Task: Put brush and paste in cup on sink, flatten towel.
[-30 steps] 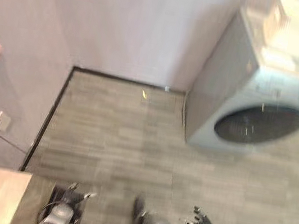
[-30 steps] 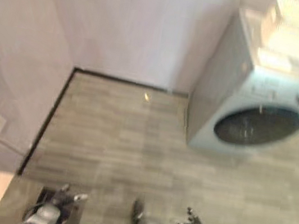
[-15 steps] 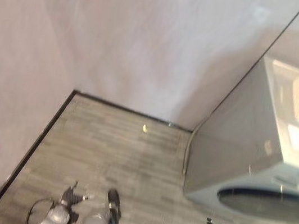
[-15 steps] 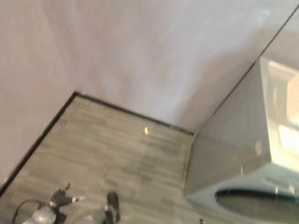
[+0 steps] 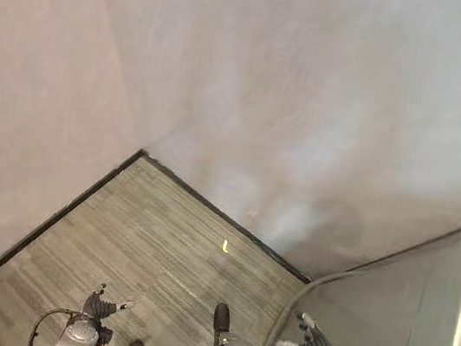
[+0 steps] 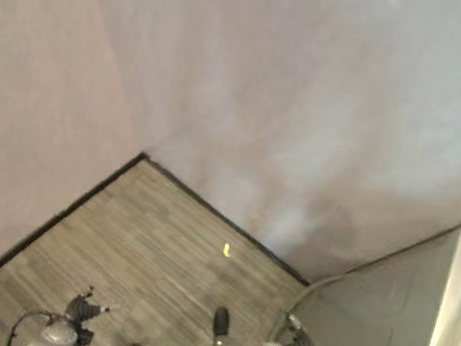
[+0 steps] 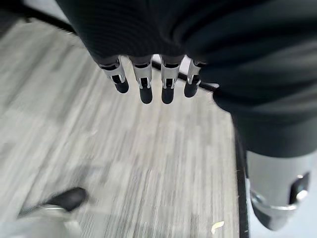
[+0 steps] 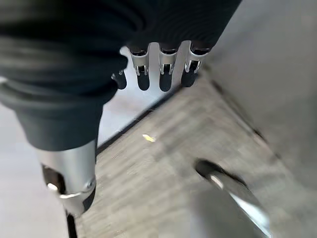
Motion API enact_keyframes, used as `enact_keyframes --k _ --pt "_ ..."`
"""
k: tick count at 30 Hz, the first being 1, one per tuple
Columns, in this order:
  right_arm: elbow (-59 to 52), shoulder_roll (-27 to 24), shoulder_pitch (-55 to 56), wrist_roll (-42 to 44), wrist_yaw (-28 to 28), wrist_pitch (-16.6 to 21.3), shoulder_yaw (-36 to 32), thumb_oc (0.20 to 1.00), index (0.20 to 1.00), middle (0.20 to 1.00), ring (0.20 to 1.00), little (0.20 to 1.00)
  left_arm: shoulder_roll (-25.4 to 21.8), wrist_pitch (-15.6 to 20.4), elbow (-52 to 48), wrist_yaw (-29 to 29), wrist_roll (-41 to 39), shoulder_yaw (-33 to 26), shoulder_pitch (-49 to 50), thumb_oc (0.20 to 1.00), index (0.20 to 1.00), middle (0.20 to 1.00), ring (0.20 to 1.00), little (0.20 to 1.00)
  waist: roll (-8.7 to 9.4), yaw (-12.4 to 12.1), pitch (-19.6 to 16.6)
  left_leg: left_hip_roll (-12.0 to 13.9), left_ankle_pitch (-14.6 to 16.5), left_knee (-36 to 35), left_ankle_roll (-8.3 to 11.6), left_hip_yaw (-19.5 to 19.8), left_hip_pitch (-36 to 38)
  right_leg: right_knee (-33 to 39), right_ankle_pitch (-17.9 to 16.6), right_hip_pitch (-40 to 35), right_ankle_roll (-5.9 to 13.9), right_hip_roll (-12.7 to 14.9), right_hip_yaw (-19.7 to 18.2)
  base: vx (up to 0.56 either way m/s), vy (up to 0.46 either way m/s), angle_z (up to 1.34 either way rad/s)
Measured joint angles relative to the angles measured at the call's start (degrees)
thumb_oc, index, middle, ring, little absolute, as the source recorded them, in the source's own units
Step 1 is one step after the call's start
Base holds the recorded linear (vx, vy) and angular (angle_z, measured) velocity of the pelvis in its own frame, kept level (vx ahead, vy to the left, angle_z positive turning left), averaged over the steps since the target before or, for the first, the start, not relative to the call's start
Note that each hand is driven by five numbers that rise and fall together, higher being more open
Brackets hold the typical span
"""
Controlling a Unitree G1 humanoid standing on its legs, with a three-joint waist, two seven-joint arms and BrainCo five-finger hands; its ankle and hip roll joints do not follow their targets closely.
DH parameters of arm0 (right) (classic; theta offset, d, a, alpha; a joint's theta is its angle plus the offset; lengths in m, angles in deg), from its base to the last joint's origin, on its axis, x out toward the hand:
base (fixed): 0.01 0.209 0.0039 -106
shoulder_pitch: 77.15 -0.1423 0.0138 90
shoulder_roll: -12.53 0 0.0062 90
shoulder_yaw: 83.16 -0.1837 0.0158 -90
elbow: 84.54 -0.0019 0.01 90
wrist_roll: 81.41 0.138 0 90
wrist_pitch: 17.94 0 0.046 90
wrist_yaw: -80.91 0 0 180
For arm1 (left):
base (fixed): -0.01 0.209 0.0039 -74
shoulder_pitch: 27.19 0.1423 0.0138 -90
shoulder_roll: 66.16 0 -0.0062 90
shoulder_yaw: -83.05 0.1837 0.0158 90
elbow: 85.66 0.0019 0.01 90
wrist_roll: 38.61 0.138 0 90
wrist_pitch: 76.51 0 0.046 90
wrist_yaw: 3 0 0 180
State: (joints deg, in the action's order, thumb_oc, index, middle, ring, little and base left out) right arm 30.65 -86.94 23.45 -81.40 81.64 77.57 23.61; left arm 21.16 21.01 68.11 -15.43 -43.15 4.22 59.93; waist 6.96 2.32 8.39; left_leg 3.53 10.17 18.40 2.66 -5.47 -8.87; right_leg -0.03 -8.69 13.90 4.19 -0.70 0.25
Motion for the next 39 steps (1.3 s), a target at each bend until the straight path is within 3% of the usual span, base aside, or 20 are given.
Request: enact_keyframes --k 3,4,5,8,11,14,16,18,19,20,21,22,25,28,31,32,34,35,38,39 --pt "-1.12 -0.99 -0.88 -1.41 -0.01 0.95 -0.38 1.000 1.000 1.000 1.000 1.000 -0.90 0.22 -0.69 -0.09 0.01 -1.20 1.03 1.000 1.000 1.000 1.000 1.000 1.62 -0.94 0.72 -2.73 0.41 -4.15 -1.11 -0.03 -0.14 3.66 -1.03 -1.84 -1.90 -1.99 2.23 0.02 -0.071 0.33" --pt "-1.05 -0.93 -0.94 -1.41 -0.03 1.02 -0.64 1.000 1.000 1.000 1.000 1.000 -2.13 0.21 -1.96 -0.22 0.02 -1.48 1.03 1.000 1.000 1.000 1.000 1.000 3.24 -1.77 1.31 -3.38 -0.48 -6.85 -2.52 0.68 -0.14 4.65 -1.69 -2.07 -3.02 -3.46 2.91 -0.01 -0.087 0.11" --pt "-0.91 -0.76 -1.08 -1.38 -0.07 1.04 -0.30 1.000 1.000 1.000 1.000 1.000 -2.50 0.45 -1.88 -0.27 -0.01 -1.63 1.62 1.000 1.000 1.000 1.000 1.000 3.86 -2.38 1.54 -3.07 -0.84 -7.83 -2.00 1.02 -0.08 4.66 -2.10 -2.10 -3.72 -3.50 3.73 -0.01 -0.110 0.23" --pt "1.27 -1.23 -1.58 -1.41 -0.07 1.00 1.40 1.000 1.000 1.000 1.000 1.000 -1.76 1.14 -2.21 -0.36 -0.09 -2.07 0.78 1.000 1.000 1.000 1.000 1.000 3.74 -2.27 1.67 -3.20 -1.81 -8.97 -0.60 3.21 -0.28 4.88 -1.12 -2.12 -3.69 -3.37 6.36 0.00 -0.042 0.41" --pt "2.46 -1.05 -2.23 -1.45 -0.03 1.03 3.15 1.000 1.000 1.000 1.000 1.000 -1.59 1.54 -3.67 -0.49 -1.24 -2.58 1.05 1.000 1.000 1.000 1.000 1.000 2.97 -3.06 2.18 -3.21 -2.60 -9.08 -0.73 4.67 -1.22 4.80 -0.07 -2.27 -3.47 -2.68 8.80 -0.02 -0.049 0.45" --pt "4.45 -0.64 -1.43 -1.48 0.07 0.94 3.59 1.000 1.000 1.000 1.000 1.000 -1.34 2.22 -6.83 -0.46 -1.83 -1.46 0.94 1.000 1.000 1.000 1.000 1.000 1.97 -2.92 2.78 -2.83 -3.66 -10.38 -0.83 6.44 -3.15 3.95 1.45 -2.14 -2.96 -0.77 15.55 -0.01 0.010 1.28" --pt "4.44 -0.58 -1.88 -1.49 0.21 0.99 3.53 1.000 1.000 1.000 1.000 1.000 -1.18 2.04 -6.41 -0.35 -1.82 -1.22 0.64 1.000 1.000 1.000 1.000 1.000 1.69 -2.55 3.02 -1.55 -3.77 -11.98 -0.76 3.16 -3.46 3.34 2.12 -1.99 -2.48 0.81 18.93 0.02 0.117 1.00" --pt "4.44 -0.29 -2.16 -1.50 0.48 0.93 2.75 1.000 1.000 1.000 1.000 1.000 -0.67 1.36 -6.34 -0.26 -1.82 -0.88 0.32 1.000 1.000 1.000 1.000 1.000 1.76 -1.07 2.95 1.37 -3.69 -10.80 -1.10 -9.33 -3.60 3.65 2.30 -2.06 -4.17 2.99 22.96 0.06 0.162 1.25" --pt "4.37 -0.28 -2.52 -1.61 0.83 0.89 1.35 1.000 1.000 1.000 1.000 1.000 0.24 1.13 -7.08 -0.18 -1.63 -0.67 0.68 1.000 1.000 1.000 1.000 1.000 -1.09 0.36 2.46 6.60 -3.68 -9.17 -0.39 -22.82 -3.05 3.62 2.95 -2.43 -3.86 3.83 27.66 0.03 0.124 1.53" --pt "4.45 -0.29 -2.58 -1.62 1.21 0.74 0.86 1.000 1.000 1.000 1.000 1.000 0.69 1.01 -7.19 -0.17 -1.61 -0.54 0.56 1.000 1.000 1.000 1.000 1.000 -2.20 1.17 2.45 7.63 -4.45 -9.58 0.71 -25.63 -2.97 3.49 3.09 -2.56 -3.63 4.30 29.30 0.08 0.132 1.38" --pt "4.45 -0.39 -2.67 -1.75 1.33 0.43 0.77 1.000 1.000 1.000 1.000 1.000 0.77 0.98 -7.95 -0.19 -1.59 0.03 0.09 1.000 1.000 1.000 1.000 1.000 -2.69 1.62 2.78 7.31 -5.24 -10.31 1.55 -25.16 -2.99 3.30 3.03 -2.74 -3.08 4.81 30.14 0.12 0.175 0.76" --pt "4.56 -0.37 -3.39 -2.65 1.31 0.30 0.81 1.000 1.000 1.000 1.000 1.000 0.47 1.03 -10.24 -0.19 -1.18 1.39 0.26 1.000 1.000 1.000 1.000 1.000 -3.31 0.08 3.00 5.50 -7.83 -12.57 0.05 -22.02 -1.92 2.32 3.29 -3.16 -2.34 5.61 29.82 0.16 0.260 0.31" --pt "4.44 -0.39 -4.56 -3.11 1.49 0.38 0.63 1.000 1.000 1.000 1.000 1.000 -1.21 1.05 -14.79 0.10 1.30 3.78 1.97 1.000 1.000 1.000 1.000 1.000 -3.52 -0.18 2.87 2.71 -7.24 -13.62 -1.58 -20.01 0.04 -0.93 4.04 -4.31 -0.99 8.08 30.11 0.14 0.255 0.22" --pt "4.27 -0.24 -4.81 -3.08 1.71 0.40 -0.37 1.000 1.000 1.000 1.000 1.000 -3.94 1.39 -17.65 0.22 3.52 3.40 3.21 1.000 1.000 1.000 1.000 1.000 -3.67 -0.25 2.38 -0.16 -7.07 -15.23 -4.01 -19.22 3.01 -7.30 4.65 -3.76 -0.43 11.84 24.54 0.13 0.258 0.29" --pt "4.26 0.08 -4.66 -3.03 1.69 0.40 -0.44 1.000 1.000 1.000 1.000 1.000 -5.20 1.34 -17.54 0.37 4.94 3.16 3.12 1.000 1.000 1.000 1.000 1.000 -4.01 -0.10 2.38 -1.32 -6.47 -15.11 -5.25 -18.10 4.11 -13.25 4.91 -2.68 -0.33 14.23 23.18 0.10 0.203 0.37" --pt "4.50 0.19 -4.68 -2.86 1.70 0.46 -0.43 1.000 1.000 1.000 1.000 1.000 -5.85 1.25 -17.20 0.59 5.65 3.75 2.75 1.000 1.000 1.000 1.000 1.000 -4.76 0.81 2.65 -2.27 -6.24 -15.94 -6.28 -14.53 5.37 -21.42 6.79 -0.42 -0.80 14.82 17.56 0.09 0.161 0.70" --pt "4.57 0.61 -3.17 -2.44 1.58 0.48 -0.15 1.000 1.000 1.000 1.000 1.000 -5.75 1.36 -17.15 1.10 5.69 3.71 2.53 1.000 1.000 1.000 1.000 1.000 -5.62 2.62 1.45 -2.48 -6.38 -17.59 -6.75 -12.14 5.98 -26.42 11.84 2.92 3.38 11.78 9.38 0.15 0.121 0.80" --pt "4.68 1.38 -2.80 -2.00 1.52 0.51 -0.04 1.000 1.000 1.000 1.000 1.000 -5.99 1.49 -16.27 1.46 5.66 3.58 2.84 1.000 1.000 1.000 1.000 1.000 -5.42 1.84 1.29 -3.30 -6.91 -19.39 -7.02 -11.93 8.24 -28.24 13.47 4.85 4.34 9.06 6.38 0.19 0.085 0.40" --pt "4.85 1.45 -1.91 -0.68 1.58 0.58 0.09 1.000 1.000 1.000 1.000 1.000 -5.49 1.56 -15.77 1.69 5.56 3.81 4.10 1.000 1.000 1.000 1.000 1.000 -4.22 2.22 -0.41 -4.45 -4.75 -19.75 -8.66 -11.13 8.81 -26.96 13.74 8.86 2.70 6.06 9.24 0.27 0.068 0.25" --pt "4.98 1.45 -1.93 -0.12 1.58 0.59 0.09 1.000 1.000 1.000 1.000 1.000 -5.25 1.39 -15.37 1.79 5.54 3.89 3.95 1.000 1.000 1.000 1.000 1.000 -4.30 2.42 -0.42 -4.36 -4.36 -19.67 -9.11 -9.80 8.70 -23.38 13.80 10.01 3.19 3.75 8.09 0.30 0.046 0.33"
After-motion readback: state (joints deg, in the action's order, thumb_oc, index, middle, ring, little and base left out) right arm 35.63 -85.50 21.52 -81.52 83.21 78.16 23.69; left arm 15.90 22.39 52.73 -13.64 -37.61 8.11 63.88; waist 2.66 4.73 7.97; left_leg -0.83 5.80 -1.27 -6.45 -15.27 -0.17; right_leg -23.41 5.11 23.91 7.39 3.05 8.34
